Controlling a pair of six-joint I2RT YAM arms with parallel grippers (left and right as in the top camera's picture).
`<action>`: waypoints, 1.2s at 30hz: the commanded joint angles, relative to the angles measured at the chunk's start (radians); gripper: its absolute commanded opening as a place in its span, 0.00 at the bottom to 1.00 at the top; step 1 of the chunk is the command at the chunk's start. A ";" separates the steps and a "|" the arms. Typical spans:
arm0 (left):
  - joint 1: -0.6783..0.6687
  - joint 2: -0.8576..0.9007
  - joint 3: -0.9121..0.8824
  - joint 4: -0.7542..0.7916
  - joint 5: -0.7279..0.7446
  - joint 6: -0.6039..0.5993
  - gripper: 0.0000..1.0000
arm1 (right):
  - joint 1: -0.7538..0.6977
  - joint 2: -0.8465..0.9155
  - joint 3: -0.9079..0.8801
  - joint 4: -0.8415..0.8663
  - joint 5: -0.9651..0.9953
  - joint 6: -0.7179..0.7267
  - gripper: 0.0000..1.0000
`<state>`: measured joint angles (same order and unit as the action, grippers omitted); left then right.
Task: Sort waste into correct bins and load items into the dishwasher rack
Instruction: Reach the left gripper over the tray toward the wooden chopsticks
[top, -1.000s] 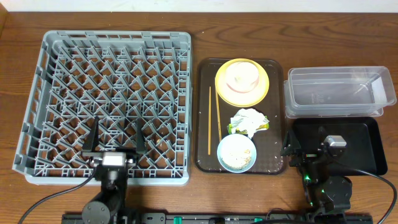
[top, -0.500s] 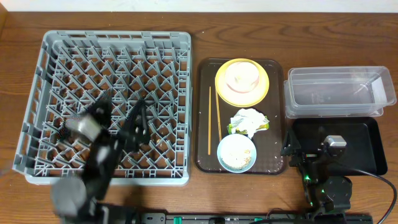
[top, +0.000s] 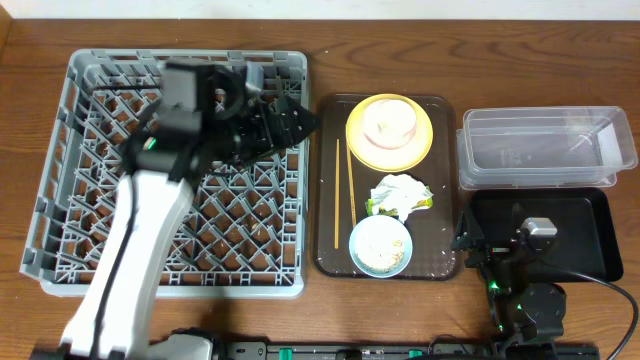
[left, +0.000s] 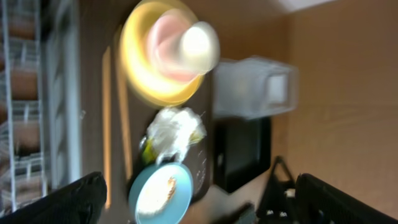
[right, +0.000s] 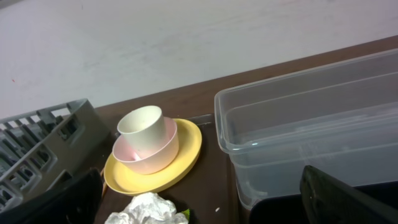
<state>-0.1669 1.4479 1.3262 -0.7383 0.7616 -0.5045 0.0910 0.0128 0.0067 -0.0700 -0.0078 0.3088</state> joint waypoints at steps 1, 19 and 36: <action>-0.001 0.108 0.014 -0.053 0.053 -0.017 0.98 | 0.008 -0.004 -0.001 -0.004 0.000 -0.011 0.99; -0.284 0.207 0.014 -0.143 -0.389 -0.047 0.34 | 0.008 -0.004 -0.001 -0.004 0.000 -0.011 0.99; -0.637 0.338 0.004 0.099 -1.063 -0.090 0.28 | 0.008 -0.004 -0.001 -0.004 0.000 -0.011 0.99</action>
<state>-0.8146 1.7355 1.3262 -0.6533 -0.1986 -0.5991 0.0910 0.0128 0.0063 -0.0700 -0.0078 0.3088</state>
